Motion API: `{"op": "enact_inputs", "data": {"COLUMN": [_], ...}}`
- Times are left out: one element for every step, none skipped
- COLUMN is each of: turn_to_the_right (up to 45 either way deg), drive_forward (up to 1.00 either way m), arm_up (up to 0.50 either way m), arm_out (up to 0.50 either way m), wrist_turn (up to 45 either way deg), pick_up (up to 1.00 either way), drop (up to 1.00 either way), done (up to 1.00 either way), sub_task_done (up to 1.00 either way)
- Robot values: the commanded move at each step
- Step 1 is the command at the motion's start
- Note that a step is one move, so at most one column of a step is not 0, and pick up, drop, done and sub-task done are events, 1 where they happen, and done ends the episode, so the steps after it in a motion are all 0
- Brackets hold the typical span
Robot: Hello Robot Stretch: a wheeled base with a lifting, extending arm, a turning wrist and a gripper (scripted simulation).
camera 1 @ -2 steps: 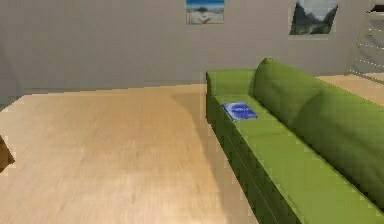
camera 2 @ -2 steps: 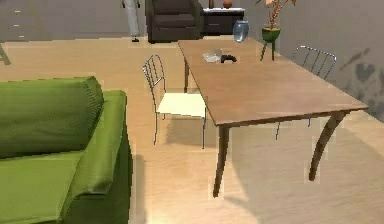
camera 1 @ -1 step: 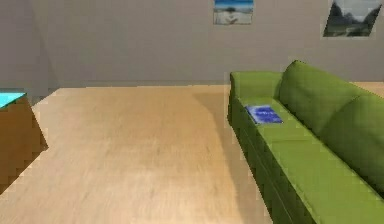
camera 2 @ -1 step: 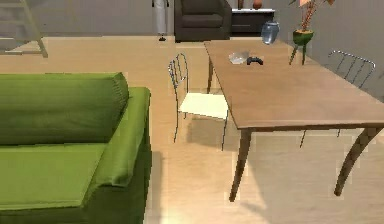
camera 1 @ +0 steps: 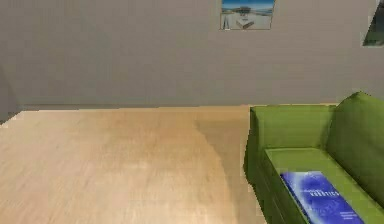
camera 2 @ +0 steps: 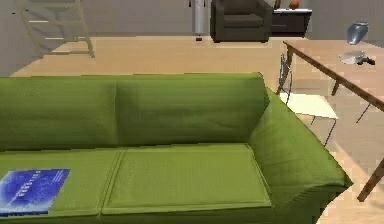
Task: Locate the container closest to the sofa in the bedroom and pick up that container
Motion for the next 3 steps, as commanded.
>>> {"op": "enact_inputs", "data": {"turn_to_the_right": [0.0, -6.0, 0.0], "drive_forward": [1.00, 0.00, 0.80], "arm_up": [0.00, 0.00, 0.00], "arm_out": [0.00, 0.00, 0.00], "wrist_turn": [0.0, 0.0, 0.0], "pick_up": [0.00, 0.00, 0.00], "drop": [0.00, 0.00, 0.00], "done": [0.00, 0.00, 0.00], "sub_task_done": [0.00, 0.00, 0.00]}}
